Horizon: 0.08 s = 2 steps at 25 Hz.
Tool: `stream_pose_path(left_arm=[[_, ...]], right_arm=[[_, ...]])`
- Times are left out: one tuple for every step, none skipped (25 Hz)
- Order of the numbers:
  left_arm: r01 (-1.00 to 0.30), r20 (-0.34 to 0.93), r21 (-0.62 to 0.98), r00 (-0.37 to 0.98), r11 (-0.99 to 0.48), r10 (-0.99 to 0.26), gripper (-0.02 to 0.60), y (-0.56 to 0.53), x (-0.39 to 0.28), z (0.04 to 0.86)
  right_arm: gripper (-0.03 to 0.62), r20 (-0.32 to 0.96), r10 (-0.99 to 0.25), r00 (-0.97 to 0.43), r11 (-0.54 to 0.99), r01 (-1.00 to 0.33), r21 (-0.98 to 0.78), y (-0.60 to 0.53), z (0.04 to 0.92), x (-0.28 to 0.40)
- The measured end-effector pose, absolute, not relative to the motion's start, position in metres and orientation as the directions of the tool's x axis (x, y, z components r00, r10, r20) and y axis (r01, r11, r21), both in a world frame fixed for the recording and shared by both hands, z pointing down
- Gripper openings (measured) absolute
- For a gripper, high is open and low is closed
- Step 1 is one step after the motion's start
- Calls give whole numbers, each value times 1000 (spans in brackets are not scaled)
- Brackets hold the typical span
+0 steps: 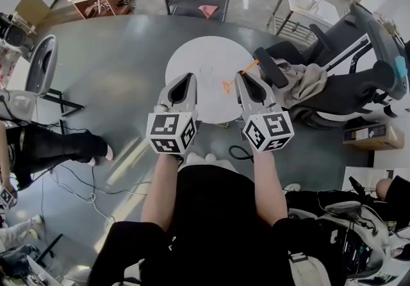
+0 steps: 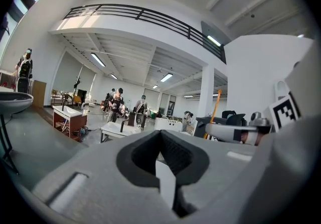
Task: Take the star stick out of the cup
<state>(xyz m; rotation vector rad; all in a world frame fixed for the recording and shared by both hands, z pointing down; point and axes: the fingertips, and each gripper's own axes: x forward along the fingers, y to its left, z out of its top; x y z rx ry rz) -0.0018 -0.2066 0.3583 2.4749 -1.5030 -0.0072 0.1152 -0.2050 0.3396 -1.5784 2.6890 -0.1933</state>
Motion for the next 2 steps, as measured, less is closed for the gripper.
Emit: stream_pose_path(left_arm=[[-872,119,218,470,-438,-875,3,-207,-1,357],[-870,117,226,470,-438,-875,3,-208,-1,356]], right_arm=[[15,47,-869,-492,484,-867,-116,-206,339,116],[15,46,-868,-494,487,-866,-116,-208,339,116]])
